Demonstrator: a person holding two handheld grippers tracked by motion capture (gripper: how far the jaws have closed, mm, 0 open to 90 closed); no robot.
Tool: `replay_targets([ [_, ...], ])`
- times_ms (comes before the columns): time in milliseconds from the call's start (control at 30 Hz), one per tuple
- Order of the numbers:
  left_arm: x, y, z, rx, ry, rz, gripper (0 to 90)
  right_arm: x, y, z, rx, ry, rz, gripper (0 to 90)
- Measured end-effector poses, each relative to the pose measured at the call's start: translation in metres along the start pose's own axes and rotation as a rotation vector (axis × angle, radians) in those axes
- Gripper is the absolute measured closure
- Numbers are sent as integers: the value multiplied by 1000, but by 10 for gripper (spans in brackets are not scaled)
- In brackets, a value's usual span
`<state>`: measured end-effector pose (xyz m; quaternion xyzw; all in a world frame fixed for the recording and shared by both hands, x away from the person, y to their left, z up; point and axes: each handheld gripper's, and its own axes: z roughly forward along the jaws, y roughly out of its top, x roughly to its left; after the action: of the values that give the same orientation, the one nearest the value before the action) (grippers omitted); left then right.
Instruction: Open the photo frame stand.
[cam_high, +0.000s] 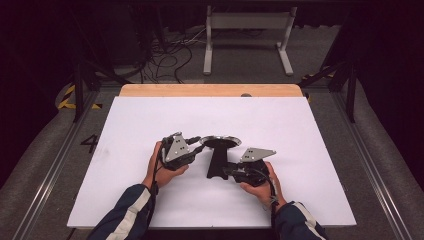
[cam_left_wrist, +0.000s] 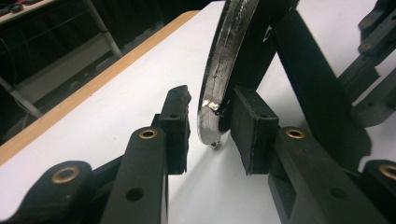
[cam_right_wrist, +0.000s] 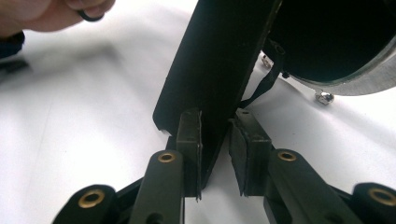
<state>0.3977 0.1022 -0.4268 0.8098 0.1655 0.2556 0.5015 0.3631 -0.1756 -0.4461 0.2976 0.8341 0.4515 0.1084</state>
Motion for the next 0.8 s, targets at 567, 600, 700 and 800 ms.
replay_targets([
  [567,-1,-16,-34,71,-61,-69,605,8,2,-11,40,-88,-93,648],
  [600,-1,-17,-35,83,-68,-72,602,9,1,-11,39,-94,-95,647],
  [700,-1,-19,-38,86,-83,-85,595,9,1,-12,35,-94,-95,640],
  [800,-3,-23,-42,94,-85,-78,605,10,1,-12,32,-92,-95,628],
])
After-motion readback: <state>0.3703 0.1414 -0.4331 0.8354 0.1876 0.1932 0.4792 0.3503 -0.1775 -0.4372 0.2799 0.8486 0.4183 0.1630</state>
